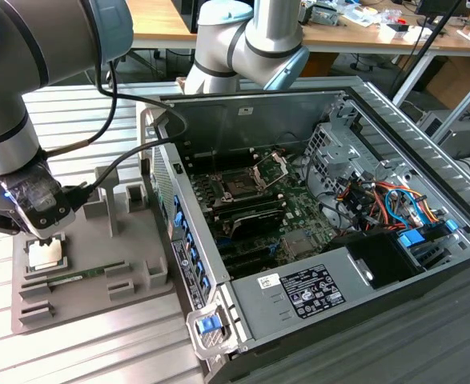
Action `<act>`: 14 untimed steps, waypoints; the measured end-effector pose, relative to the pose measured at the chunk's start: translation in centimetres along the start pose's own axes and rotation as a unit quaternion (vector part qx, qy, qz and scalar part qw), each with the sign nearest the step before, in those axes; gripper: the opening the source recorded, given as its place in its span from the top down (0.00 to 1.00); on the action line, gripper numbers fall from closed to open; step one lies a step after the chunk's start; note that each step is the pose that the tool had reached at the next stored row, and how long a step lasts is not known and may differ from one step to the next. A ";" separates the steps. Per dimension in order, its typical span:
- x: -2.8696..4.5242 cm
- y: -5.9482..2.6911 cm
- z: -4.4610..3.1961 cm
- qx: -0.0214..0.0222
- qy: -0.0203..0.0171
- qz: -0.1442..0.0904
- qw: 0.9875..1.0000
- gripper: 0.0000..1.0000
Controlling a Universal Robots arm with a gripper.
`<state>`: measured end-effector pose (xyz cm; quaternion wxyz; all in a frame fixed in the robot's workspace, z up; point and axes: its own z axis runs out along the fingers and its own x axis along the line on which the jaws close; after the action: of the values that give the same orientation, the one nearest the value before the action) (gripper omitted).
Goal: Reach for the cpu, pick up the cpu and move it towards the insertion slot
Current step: 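Pick up the cpu and move it towards the insertion slot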
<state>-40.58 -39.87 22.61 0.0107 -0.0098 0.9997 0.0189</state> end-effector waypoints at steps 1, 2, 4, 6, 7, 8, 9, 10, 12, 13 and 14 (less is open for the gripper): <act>0.00 0.00 0.02 0.000 0.000 0.000 1.000 0.89; 0.00 0.00 0.03 0.000 0.000 0.000 1.000 0.89; 0.00 0.00 0.07 0.000 0.000 0.000 1.000 0.89; 0.00 0.00 0.11 0.000 0.000 0.000 1.000 0.89; 0.00 -0.01 0.13 0.000 0.000 0.000 1.000 0.89; 0.00 -0.01 0.15 0.000 0.000 0.000 1.000 0.89; 0.01 0.00 0.17 0.000 0.000 0.000 1.000 0.89; 0.00 -0.01 0.18 0.000 0.000 0.000 1.000 0.89; 0.01 -0.01 0.21 0.000 0.000 0.000 1.000 0.89; 0.01 -0.01 0.23 0.000 0.000 0.000 1.000 0.89; 0.01 -0.01 0.25 0.000 0.000 0.000 1.000 0.89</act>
<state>-40.58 -39.87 22.36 0.0109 -0.0098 0.9997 0.0190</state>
